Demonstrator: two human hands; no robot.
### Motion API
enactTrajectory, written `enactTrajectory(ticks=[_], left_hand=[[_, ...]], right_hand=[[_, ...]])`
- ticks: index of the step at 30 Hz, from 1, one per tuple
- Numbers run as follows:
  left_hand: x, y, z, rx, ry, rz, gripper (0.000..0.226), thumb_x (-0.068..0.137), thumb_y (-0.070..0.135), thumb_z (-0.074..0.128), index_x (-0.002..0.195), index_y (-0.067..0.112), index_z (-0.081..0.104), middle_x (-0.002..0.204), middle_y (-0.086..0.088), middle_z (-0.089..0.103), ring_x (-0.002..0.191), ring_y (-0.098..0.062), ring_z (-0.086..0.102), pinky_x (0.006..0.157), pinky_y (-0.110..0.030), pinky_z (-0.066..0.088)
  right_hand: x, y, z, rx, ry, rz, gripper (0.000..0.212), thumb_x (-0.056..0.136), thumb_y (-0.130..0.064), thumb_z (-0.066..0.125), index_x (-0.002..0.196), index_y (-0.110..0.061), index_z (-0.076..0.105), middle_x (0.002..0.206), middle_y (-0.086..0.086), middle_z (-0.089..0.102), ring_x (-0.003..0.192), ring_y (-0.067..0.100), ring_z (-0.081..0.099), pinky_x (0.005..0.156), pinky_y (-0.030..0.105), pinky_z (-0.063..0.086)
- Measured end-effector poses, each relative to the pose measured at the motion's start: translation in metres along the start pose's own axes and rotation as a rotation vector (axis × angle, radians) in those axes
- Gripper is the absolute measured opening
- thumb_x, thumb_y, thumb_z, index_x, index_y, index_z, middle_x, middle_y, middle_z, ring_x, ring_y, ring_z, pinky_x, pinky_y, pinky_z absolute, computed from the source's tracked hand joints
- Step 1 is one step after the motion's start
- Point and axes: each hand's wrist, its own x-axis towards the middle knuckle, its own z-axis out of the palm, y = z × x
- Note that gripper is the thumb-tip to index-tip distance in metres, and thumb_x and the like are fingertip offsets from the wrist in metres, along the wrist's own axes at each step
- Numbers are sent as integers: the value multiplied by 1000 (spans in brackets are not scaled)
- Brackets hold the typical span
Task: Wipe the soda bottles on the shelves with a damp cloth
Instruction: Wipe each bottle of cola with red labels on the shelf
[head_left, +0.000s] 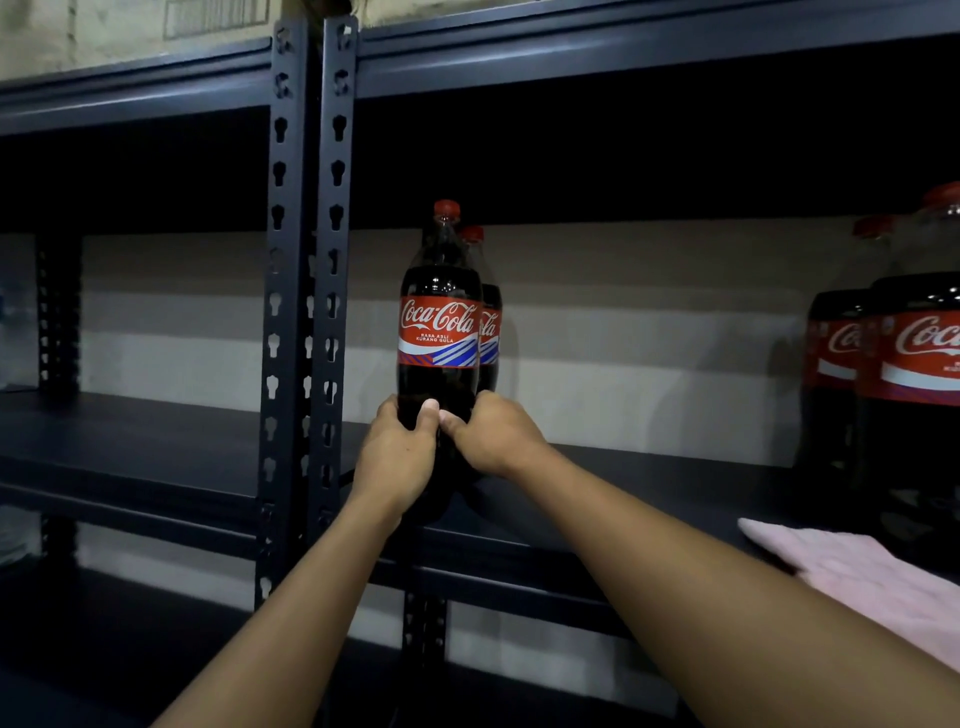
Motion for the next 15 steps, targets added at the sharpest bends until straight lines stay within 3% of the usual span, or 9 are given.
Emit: enactTrajectory(ticks=[4,6,7,10,13,15], left_hand=[[-19,7,3,216,107,131,45,103,44,58,135,13,59,132,-11,63,122,-32,62,104,-49,53],[-44,13,9,191,149,252,53,102,39,61,145,9,55,152,-10,50,140,-26,49,117,-39,41],[-57,17,12,159,161,317,52,102,37,62,145,9,55,154,-7,46,142,-20,46,116,-32,38],[-84,43,32,53,67,435,32,100,35,65,128,20,60,137,2,53,123,-9,53,100,-20,42],[-98,82,63,-46,-140,435,15,100,36,67,111,29,60,123,5,62,113,-5,62,96,-26,50],[-107,105,92,-69,-275,430,15,100,38,68,110,29,61,118,9,66,107,1,64,92,-25,52]], right_hand=[[-20,-3,-24,8,-72,-23,41,98,-49,60,113,-11,65,116,12,69,99,30,64,87,38,55],[-42,0,-48,-6,-58,-79,37,98,-44,61,119,-14,65,117,10,69,107,31,65,92,39,55],[-55,4,-61,-17,-40,-108,37,98,-42,61,122,-15,65,119,10,69,110,30,64,95,40,54],[-96,28,-103,-9,48,-136,38,98,-44,60,127,-20,66,123,3,70,113,22,63,99,39,52],[-133,61,-145,49,195,-123,31,95,-48,61,116,-27,71,110,-11,73,102,11,66,93,33,54],[-153,87,-175,85,347,-94,25,93,-44,65,108,-26,73,102,-13,73,93,6,67,87,30,54]])
